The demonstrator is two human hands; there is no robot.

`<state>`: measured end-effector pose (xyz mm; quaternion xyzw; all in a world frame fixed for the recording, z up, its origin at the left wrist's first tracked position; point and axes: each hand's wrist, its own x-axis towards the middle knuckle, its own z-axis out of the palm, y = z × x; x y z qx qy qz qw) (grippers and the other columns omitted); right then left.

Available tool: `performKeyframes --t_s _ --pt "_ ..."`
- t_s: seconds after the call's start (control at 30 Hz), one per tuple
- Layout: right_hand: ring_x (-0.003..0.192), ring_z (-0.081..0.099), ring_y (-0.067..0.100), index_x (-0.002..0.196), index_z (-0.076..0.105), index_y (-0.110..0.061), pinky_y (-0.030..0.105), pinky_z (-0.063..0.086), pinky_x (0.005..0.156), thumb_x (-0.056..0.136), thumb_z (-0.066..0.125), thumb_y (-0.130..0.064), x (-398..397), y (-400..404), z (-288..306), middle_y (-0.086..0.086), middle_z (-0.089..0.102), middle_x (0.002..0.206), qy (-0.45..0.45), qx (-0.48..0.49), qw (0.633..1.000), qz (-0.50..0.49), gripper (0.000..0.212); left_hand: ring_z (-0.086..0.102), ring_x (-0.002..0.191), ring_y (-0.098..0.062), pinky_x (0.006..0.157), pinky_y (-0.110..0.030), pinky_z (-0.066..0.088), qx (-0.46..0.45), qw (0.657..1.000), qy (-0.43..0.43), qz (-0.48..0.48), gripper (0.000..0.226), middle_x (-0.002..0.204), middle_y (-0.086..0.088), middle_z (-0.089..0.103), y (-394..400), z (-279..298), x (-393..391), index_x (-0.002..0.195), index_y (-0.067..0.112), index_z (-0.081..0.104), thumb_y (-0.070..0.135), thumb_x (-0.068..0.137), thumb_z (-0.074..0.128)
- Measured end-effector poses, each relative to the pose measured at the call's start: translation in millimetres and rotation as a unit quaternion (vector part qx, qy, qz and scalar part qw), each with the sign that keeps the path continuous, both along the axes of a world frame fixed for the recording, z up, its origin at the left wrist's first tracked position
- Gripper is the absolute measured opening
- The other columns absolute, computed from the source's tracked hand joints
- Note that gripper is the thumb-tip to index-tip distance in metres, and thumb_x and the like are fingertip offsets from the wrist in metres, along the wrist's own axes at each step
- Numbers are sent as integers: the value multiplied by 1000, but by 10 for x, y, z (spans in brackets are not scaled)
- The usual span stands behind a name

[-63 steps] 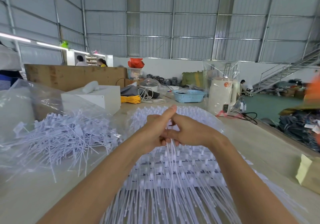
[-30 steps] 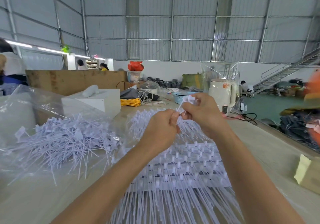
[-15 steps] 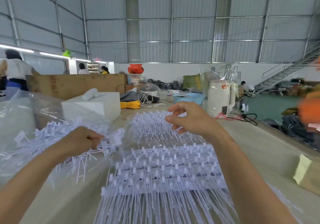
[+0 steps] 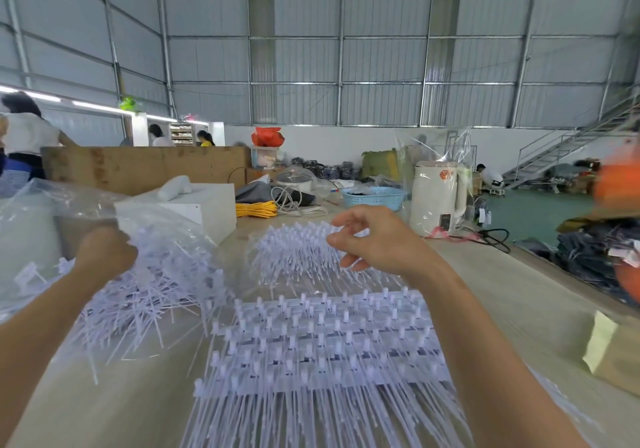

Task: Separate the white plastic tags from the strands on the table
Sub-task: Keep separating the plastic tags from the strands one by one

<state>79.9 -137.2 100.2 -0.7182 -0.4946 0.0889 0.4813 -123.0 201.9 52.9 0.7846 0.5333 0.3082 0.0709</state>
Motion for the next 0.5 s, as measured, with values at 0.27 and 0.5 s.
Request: performKeyframes --t_s 0.27,0.5 --pt "68 68 13 114 57 -15 26 57 66 87 66 -25 40 27 -18 -1 63 97 -12 -11 1000 -10 30 52 121 -29 96 -31 43 4 993 96 73 35 130 -17 53 115 -277 -124 129 0 52 6 95 41" --pt "62 67 10 110 58 -15 20 54 59 87 66 -25 70 57 -68 -2 64 89 -32 -24 999 -12 26 49 122 -34 102 -39 41 -1 969 223 110 33 129 -17 53 -16 -206 -98 122 10 59 18 93 45"
